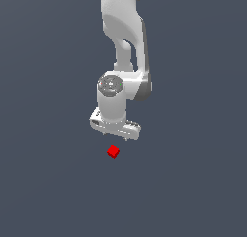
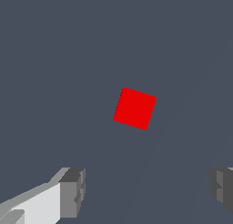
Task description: Pick up the red cube and move it to a goal position.
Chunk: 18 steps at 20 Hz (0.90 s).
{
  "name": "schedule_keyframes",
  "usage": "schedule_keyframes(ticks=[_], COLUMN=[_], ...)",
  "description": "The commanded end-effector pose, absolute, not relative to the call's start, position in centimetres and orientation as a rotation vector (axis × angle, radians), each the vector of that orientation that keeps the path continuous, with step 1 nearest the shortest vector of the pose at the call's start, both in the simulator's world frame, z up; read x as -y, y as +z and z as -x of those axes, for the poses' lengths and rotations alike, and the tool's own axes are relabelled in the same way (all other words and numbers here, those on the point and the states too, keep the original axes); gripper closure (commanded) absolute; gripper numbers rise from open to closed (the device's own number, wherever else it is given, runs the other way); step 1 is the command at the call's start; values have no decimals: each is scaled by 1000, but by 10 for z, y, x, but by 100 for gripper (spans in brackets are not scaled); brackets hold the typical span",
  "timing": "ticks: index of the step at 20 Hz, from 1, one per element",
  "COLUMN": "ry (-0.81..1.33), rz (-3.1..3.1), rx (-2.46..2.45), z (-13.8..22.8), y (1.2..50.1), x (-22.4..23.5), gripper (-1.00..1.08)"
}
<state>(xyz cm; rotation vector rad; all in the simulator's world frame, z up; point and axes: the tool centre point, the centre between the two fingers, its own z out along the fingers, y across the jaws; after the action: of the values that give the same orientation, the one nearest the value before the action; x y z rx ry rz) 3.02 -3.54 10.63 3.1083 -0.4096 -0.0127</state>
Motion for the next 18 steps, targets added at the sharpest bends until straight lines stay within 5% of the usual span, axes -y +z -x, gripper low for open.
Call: schedule_keyframes(ticks=[1, 18], ry=[-10, 0], rz=[-3094, -3018], rx=[507, 871], z=[-39, -72], y=[88, 20], x=[37, 48], gripper=[-92, -92])
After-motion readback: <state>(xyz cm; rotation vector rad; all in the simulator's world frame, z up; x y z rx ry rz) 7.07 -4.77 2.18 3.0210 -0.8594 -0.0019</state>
